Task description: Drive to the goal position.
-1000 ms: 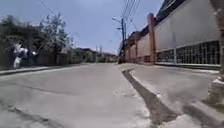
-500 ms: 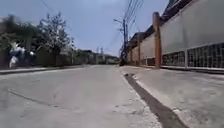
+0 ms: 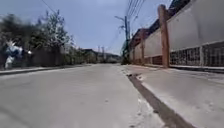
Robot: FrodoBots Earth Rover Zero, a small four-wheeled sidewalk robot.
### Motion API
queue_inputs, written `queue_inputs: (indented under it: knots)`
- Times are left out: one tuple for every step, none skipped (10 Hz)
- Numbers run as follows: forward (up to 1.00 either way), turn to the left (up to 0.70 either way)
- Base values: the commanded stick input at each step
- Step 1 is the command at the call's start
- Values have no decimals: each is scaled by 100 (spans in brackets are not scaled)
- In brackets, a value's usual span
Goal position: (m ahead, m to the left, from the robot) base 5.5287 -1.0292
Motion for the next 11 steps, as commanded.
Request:
queue_inputs:
  knots:
    - [100, -2]
    - [100, -9]
    - [100, -33]
    - [100, -30]
    - [100, -11]
    - [100, 0]
    - [100, 0]
    - [100, 0]
    - [100, 0]
    - [100, 0]
    - [100, -1]
